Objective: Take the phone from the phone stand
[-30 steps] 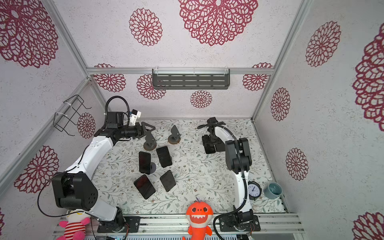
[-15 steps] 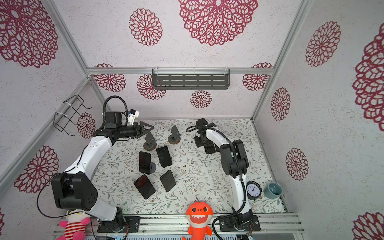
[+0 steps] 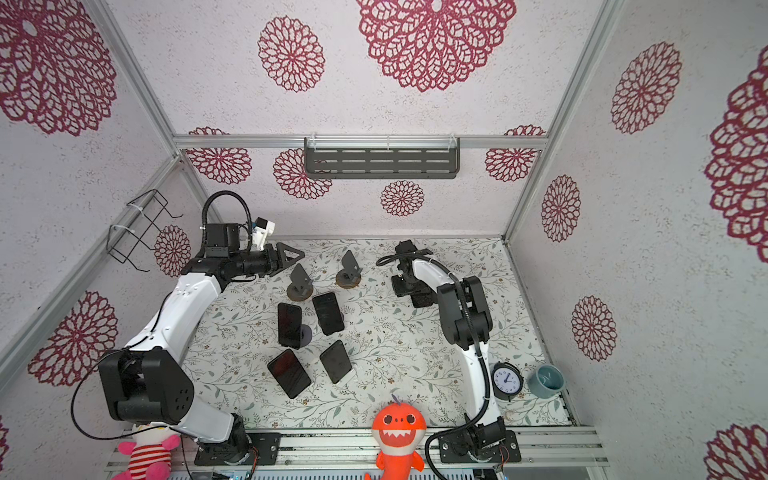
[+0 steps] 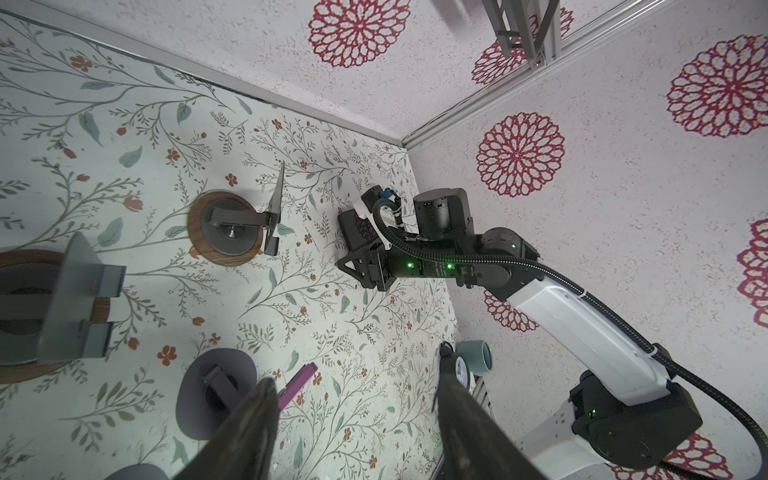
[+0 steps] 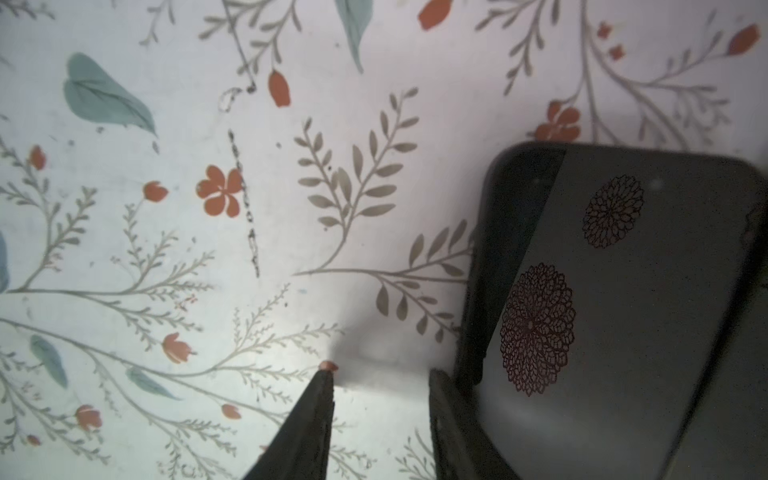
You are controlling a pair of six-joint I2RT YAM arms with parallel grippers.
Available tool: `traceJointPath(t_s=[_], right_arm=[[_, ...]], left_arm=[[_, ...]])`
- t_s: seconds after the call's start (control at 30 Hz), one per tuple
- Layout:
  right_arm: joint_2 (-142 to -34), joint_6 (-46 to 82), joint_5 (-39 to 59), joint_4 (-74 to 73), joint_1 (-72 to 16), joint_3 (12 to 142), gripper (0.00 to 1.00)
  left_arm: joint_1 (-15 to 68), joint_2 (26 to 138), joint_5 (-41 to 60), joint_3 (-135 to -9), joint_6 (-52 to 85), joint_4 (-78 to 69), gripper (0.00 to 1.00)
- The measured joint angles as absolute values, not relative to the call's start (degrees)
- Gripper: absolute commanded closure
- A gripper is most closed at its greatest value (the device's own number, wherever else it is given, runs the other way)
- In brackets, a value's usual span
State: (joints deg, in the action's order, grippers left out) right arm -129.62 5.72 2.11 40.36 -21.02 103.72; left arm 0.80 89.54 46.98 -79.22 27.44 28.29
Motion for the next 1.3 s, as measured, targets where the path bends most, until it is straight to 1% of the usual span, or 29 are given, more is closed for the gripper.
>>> traceJointPath(t_s=[0.2, 0.33, 0.43, 0.57, 0.73, 0.8, 0.9, 1.0, 1.03, 1.07, 1.13, 1.2, 1.3], right_arm=[[-129.7, 6.1, 2.4, 40.4, -20.3, 104.2, 0.56], [-129.7, 6.1, 4.4, 40.7, -20.0, 105.0, 0.47], [-129.6, 6.2, 6.7, 41.0, -19.8, 106.7, 0.42], [-127.2, 6.1, 8.7, 40.8, -19.7, 106.1, 0.34], [-118.4, 5.7, 9.5, 40.2, -19.7, 99.1, 0.23], [-113.8, 5.7, 9.5, 39.4, -19.7, 95.1, 0.21], [-106.8, 5.7, 9.3, 38.0, -19.7, 88.5, 0.19], [-100.6, 6.0, 9.3, 36.5, -19.6, 82.4, 0.18], [-98.6, 6.1, 9.3, 36.1, -19.6, 80.5, 0.16], [-96.9, 6.1, 9.2, 35.7, -19.6, 78.8, 0.15], [-93.3, 6.5, 9.2, 35.1, -19.6, 75.1, 0.08], [-90.4, 7.4, 9.0, 34.3, -19.6, 71.9, 0.04], [-86.3, 8.8, 7.6, 33.2, -19.6, 66.8, 0.02]], left_arm=[[0.8, 89.5, 47.0, -79.2, 27.4, 28.3, 0.35], [0.6, 89.5, 47.0, -79.2, 27.4, 28.3, 0.35], [0.4, 89.5, 46.7, -79.2, 26.6, 28.5, 0.35], [0.1, 89.0, 44.0, -79.9, 23.7, 31.7, 0.33], [-0.1, 87.2, 37.0, -82.7, 18.2, 37.2, 0.3], [-0.1, 86.1, 33.8, -83.5, 16.2, 39.1, 0.27], [0.0, 83.8, 29.3, -83.5, 14.0, 41.3, 0.18], [0.9, 80.3, 23.2, -82.1, 12.5, 42.3, 0.03], [1.5, 78.6, 21.0, -80.8, 12.1, 42.4, 0.01], [2.4, 76.7, 18.6, -79.3, 11.8, 42.4, 0.03], [5.2, 72.5, 14.0, -75.7, 11.7, 42.3, 0.03], [9.1, 68.8, 9.3, -71.8, 12.0, 41.9, 0.03], [15.4, 64.7, 3.0, -65.8, 12.9, 40.8, 0.03]])
